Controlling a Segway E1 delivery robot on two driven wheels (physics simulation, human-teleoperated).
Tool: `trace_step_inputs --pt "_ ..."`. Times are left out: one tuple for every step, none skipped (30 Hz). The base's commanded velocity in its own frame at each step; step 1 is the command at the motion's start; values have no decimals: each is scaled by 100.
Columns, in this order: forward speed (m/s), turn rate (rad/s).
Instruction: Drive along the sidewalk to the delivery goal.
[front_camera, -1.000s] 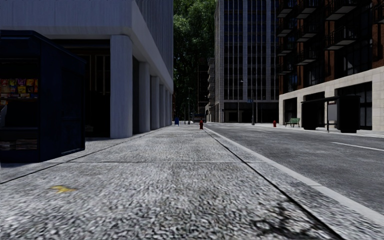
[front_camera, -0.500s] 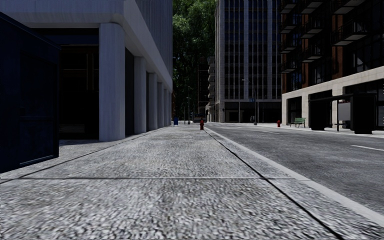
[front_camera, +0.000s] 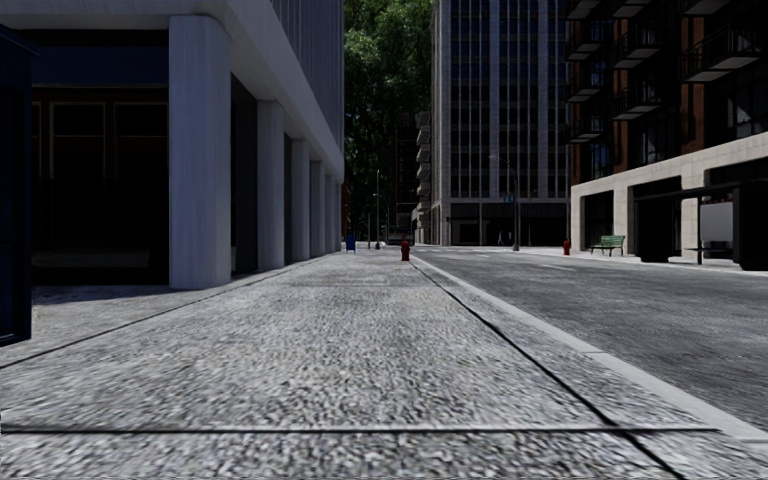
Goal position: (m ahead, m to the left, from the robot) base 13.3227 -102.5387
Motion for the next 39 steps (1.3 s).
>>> trace_step_inputs --pt "200 0" --pt "200 0" --pt "200 0" --pt "200 0" --pt "200 0" --pt "200 0" --pt "200 0" --pt "200 0" --pt "200 0" --pt "200 0" --pt "200 0" --pt "200 0" --pt "200 0" --pt "200 0" --pt "200 0" --pt "200 0" --pt "200 0" --pt "200 0" --pt "200 0" --pt "200 0" --pt "200 0" --pt "200 0" --pt "200 0" --pt "200 0" --pt "200 0" --pt "200 0" --pt "200 0" --pt "200 0" --pt "200 0" --pt "200 0" --pt "200 0" --pt "200 0" --pt "200 0" --pt "200 0" --pt "200 0" --pt "200 0" --pt "200 0" --pt "200 0" --pt "200 0"
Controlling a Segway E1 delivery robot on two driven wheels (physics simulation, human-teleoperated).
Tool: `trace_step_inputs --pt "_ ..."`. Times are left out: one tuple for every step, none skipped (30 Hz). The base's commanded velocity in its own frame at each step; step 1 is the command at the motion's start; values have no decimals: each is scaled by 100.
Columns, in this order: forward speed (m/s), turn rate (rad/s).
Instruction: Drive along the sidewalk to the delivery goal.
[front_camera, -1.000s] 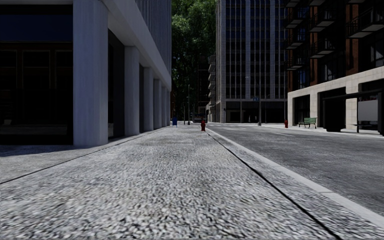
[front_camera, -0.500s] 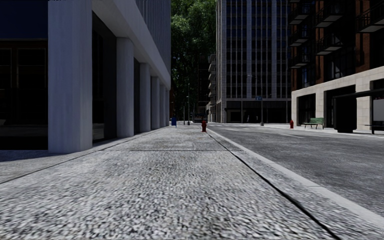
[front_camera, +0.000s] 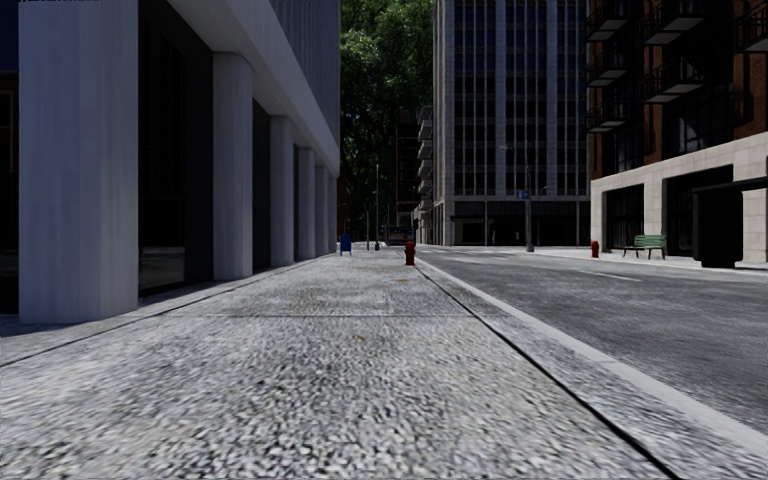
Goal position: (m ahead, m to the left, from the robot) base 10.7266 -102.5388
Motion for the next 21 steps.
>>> trace_step_inputs --pt "200 0" --pt "200 0" --pt "200 0" --pt "200 0" --pt "200 0" --pt "200 0" --pt "200 0" --pt "200 0" --pt "200 0" --pt "200 0" --pt "200 0" --pt "200 0" --pt "200 0" --pt "200 0" --pt "200 0" --pt "200 0" --pt "200 0" --pt "200 0" --pt "200 0" --pt "200 0" --pt "200 0"
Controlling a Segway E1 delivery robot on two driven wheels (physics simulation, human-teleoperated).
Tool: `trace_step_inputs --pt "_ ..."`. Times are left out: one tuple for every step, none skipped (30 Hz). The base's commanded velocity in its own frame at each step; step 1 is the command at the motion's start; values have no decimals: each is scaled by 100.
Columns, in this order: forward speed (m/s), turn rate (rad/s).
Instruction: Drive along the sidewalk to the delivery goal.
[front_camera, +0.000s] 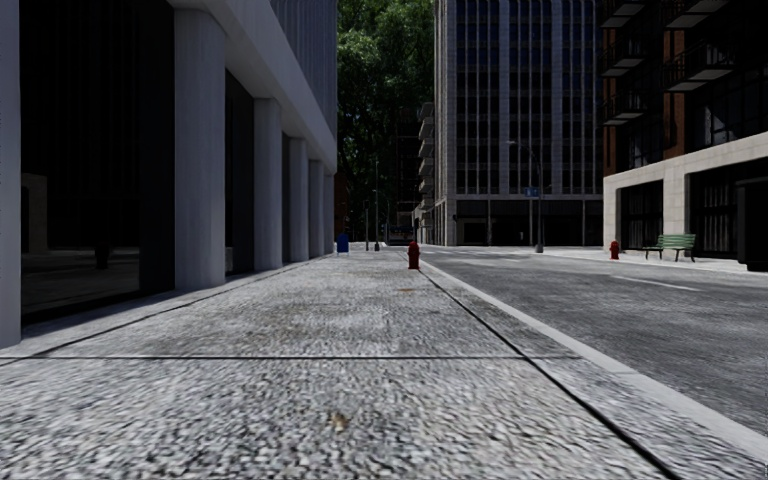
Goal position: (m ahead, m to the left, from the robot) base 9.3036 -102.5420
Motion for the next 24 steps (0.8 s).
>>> trace_step_inputs --pt "200 0" --pt "200 0" --pt "200 0" --pt "200 0" --pt "200 0" --pt "200 0" --pt "200 0" --pt "200 0" --pt "200 0" --pt "200 0" --pt "200 0" --pt "200 0" --pt "200 0" --pt "200 0" --pt "200 0" --pt "200 0" --pt "200 0" --pt "200 0" --pt "200 0" --pt "200 0" --pt "200 0" --pt "200 0" --pt "200 0" --pt "200 0"
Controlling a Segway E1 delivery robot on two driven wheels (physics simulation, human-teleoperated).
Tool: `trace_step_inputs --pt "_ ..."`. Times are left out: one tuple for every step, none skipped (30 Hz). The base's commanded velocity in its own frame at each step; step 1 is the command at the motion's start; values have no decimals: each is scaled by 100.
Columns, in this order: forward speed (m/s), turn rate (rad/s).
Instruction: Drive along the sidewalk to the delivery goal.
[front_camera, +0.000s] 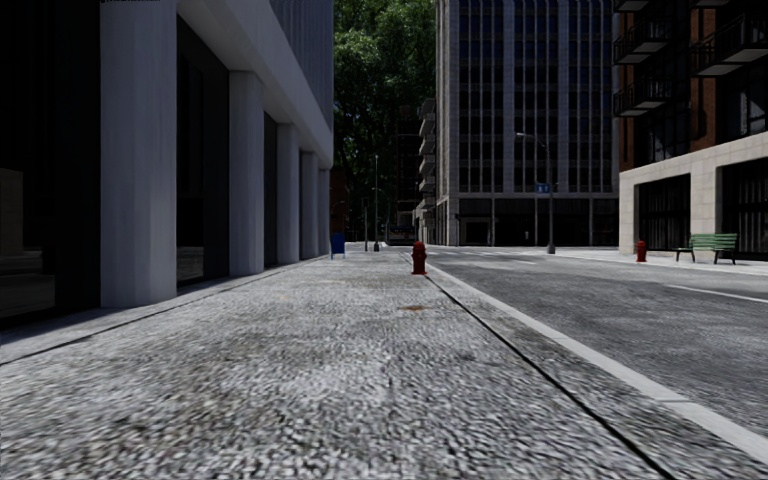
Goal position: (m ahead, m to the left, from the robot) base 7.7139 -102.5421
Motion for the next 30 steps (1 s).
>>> trace_step_inputs --pt "200 0" --pt "200 0" --pt "200 0" --pt "200 0" --pt "200 0" --pt "200 0" --pt "200 0" --pt "200 0" --pt "200 0" --pt "200 0" --pt "200 0" --pt "200 0" --pt "200 0" --pt "200 0" --pt "200 0" --pt "200 0" --pt "200 0" --pt "200 0" --pt "200 0" --pt "200 0" --pt "200 0" --pt "200 0" --pt "200 0" --pt "200 0" --pt "200 0" --pt "200 0" --pt "200 0" --pt "200 0" --pt "200 0" --pt "200 0"
